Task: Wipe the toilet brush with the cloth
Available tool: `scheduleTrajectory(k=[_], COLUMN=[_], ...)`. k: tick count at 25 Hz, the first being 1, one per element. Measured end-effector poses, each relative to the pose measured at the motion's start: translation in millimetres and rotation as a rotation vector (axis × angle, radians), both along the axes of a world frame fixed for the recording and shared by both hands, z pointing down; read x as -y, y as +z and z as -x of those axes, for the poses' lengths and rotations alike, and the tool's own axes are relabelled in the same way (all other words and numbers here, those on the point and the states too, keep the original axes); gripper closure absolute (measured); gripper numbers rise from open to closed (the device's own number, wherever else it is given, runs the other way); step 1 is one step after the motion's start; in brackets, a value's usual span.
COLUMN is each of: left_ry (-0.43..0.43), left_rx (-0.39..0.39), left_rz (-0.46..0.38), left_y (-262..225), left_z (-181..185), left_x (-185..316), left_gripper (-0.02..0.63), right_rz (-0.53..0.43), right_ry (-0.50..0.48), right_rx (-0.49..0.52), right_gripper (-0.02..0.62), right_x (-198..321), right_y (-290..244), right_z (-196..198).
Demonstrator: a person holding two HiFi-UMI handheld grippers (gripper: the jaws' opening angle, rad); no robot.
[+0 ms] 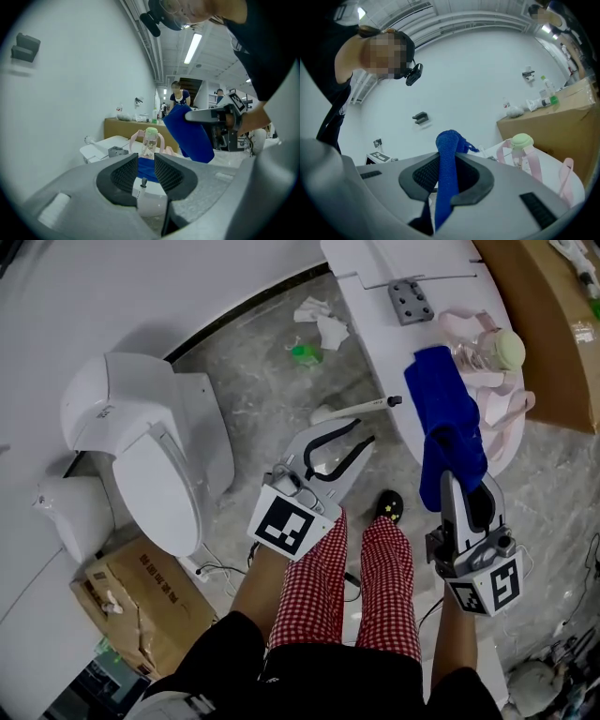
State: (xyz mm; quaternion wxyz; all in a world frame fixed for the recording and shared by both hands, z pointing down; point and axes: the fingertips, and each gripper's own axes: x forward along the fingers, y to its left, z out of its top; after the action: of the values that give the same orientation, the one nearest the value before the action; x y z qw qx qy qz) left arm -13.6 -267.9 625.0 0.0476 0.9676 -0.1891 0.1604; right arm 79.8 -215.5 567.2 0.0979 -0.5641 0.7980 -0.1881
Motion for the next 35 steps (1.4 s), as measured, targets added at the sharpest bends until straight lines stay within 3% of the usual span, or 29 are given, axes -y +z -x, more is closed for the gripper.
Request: scheduleTrajectory(k=[11,20,24,27,35], left_ry=[0.022,0.093,0.082,0.072,0.106], left_rx=[-0.002,0.069,0.073,0.074,0.080], left_rz=[0.063,0.089,0.115,0.116,0.126], left_y=[47,109,127,135,154], left_z=[-2,-10,-11,-13,-24], left_x=[8,11,14,18,23], left_gripper=[0.505,0.505,0.505,0.505,0.499], right_rz=[0.026,0.059,0.059,0.074,0.087], right_ry=[0.012,0.009,-0.032,-0.012,0.001], right_rx=[-0.001,0.038,-0.023,0.049,0.103], right_gripper=[0.531,0.531,0.531,0.531,0.531], right_x=[5,10,11,21,36], right_y=[34,60,74,80,93], right_z=[-2,-1,0,-3,-15])
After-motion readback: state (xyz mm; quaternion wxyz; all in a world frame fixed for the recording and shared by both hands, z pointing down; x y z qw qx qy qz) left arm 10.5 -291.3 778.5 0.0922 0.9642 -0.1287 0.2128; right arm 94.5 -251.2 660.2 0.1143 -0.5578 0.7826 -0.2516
